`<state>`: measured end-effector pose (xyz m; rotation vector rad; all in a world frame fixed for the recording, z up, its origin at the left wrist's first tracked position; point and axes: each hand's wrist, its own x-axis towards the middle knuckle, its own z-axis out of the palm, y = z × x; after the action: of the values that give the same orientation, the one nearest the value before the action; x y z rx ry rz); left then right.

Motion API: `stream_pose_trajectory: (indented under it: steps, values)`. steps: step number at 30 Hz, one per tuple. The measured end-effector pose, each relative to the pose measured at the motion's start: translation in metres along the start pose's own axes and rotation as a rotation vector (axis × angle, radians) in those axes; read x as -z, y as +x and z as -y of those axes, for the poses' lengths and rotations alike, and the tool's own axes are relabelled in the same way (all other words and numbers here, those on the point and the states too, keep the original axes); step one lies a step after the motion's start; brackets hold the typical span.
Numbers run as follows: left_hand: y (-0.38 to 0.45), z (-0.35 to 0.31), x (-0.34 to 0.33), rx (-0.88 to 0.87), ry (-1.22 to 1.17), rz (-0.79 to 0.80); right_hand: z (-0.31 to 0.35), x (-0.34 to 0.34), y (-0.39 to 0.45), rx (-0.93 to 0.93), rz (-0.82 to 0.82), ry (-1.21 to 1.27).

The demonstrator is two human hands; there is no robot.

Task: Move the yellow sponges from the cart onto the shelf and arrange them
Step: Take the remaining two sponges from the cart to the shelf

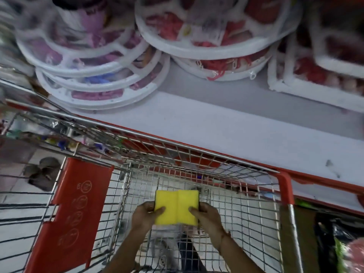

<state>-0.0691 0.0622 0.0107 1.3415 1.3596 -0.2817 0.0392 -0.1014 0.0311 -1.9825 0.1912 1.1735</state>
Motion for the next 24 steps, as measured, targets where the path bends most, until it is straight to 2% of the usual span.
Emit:
stream_pose_trajectory:
  steps: [11, 24]
  values:
    - [-0.085, -0.084, 0.029, -0.345, -0.041, 0.229, 0.050, 0.071, -0.094, 0.200, -0.072, 0.235]
    - [-0.241, -0.278, 0.063, -0.808, -0.108, 0.342, 0.190, 0.208, -0.213, 0.654, -0.130, 0.322]
